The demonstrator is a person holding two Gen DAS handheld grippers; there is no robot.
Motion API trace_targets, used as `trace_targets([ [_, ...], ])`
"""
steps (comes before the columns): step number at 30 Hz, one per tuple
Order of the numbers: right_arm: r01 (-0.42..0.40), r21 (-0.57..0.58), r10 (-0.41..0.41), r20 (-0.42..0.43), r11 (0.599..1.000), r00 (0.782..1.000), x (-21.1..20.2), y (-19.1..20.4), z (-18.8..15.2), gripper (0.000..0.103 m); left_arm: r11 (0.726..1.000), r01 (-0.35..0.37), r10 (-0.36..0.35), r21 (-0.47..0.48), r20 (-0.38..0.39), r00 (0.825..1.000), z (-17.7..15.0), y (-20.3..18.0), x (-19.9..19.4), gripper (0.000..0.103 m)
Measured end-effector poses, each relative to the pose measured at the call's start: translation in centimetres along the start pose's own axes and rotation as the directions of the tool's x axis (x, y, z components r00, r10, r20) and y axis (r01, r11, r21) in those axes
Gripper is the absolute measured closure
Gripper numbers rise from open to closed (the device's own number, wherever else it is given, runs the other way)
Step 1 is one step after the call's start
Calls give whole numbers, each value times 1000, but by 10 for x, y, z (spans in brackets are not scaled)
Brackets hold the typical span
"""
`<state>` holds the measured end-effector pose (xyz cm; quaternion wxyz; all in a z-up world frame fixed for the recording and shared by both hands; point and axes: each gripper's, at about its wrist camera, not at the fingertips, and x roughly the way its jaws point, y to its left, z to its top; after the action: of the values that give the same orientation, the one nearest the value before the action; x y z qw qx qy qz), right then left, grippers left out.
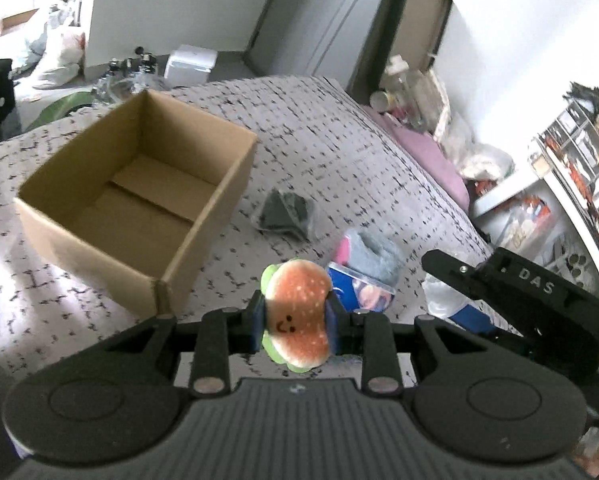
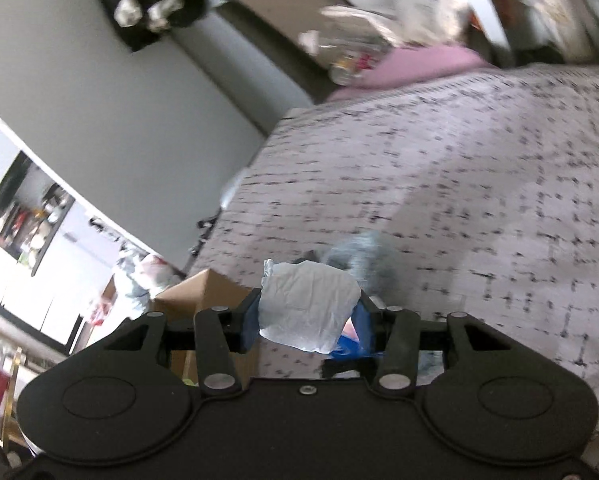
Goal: Organize soft objects
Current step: 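Carry the burger and tissue pack over the cardboard box with both tools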
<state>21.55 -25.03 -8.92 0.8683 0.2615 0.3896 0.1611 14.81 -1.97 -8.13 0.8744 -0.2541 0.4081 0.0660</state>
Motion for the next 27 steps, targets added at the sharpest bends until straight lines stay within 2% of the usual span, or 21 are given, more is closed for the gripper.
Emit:
trace_targets([
  [4, -49, -40, 50, 21, 998, 999, -5, 16, -3, 57, 1000, -17, 17, -23, 17, 1000, 3, 13, -11, 74],
  [16, -117, -117, 125, 58, 986, 990, -6, 43, -18, 57, 997, -55, 59, -52, 72, 996, 21, 49, -34, 74],
  [27, -176, -173, 185, 36, 969, 982, 10, 73, -33, 57, 993, -98, 104, -59, 101, 989, 39, 78, -40, 74],
])
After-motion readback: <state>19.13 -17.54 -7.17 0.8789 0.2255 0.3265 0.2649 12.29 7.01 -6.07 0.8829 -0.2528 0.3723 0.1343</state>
